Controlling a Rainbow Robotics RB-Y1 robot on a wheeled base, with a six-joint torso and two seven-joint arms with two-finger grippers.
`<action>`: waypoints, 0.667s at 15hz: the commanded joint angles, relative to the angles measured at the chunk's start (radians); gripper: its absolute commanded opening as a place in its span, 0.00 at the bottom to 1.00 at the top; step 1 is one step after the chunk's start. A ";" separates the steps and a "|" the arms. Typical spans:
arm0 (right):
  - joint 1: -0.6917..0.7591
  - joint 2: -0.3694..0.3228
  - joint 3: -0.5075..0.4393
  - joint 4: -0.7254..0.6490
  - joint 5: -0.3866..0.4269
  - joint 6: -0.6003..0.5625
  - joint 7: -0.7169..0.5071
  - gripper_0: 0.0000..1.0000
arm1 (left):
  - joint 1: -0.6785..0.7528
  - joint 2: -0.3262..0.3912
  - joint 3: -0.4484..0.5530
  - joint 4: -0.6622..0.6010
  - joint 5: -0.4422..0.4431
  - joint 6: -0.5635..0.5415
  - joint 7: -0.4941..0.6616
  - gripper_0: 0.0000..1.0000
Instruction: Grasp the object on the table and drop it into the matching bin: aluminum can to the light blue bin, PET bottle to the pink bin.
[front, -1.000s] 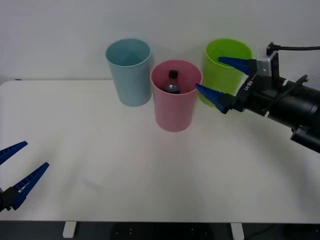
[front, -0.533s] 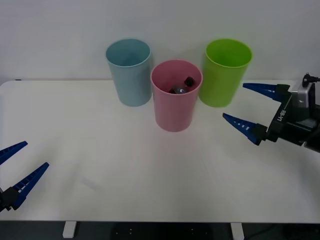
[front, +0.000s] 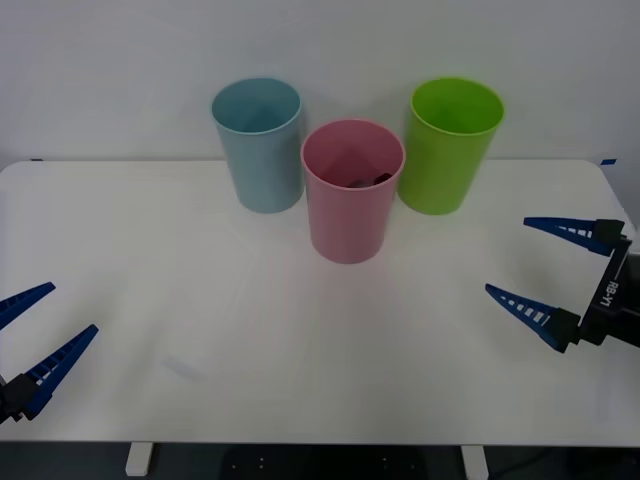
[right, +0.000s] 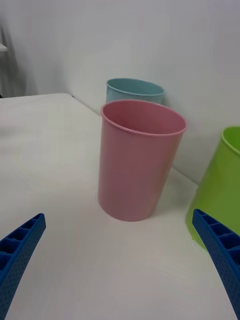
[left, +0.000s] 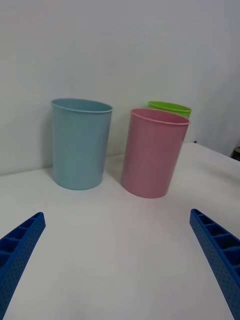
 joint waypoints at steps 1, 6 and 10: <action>0.055 0.028 -0.049 0.001 0.000 -0.054 0.009 1.00 | 0.000 0.000 0.000 0.000 0.000 0.000 0.000 1.00; 0.180 0.062 -0.097 0.001 -0.017 -0.068 0.016 1.00 | 0.000 0.000 0.000 0.000 0.000 0.000 0.000 1.00; 0.260 0.072 -0.126 0.001 -0.045 -0.068 0.018 1.00 | 0.000 0.000 0.000 0.000 0.000 0.000 0.000 1.00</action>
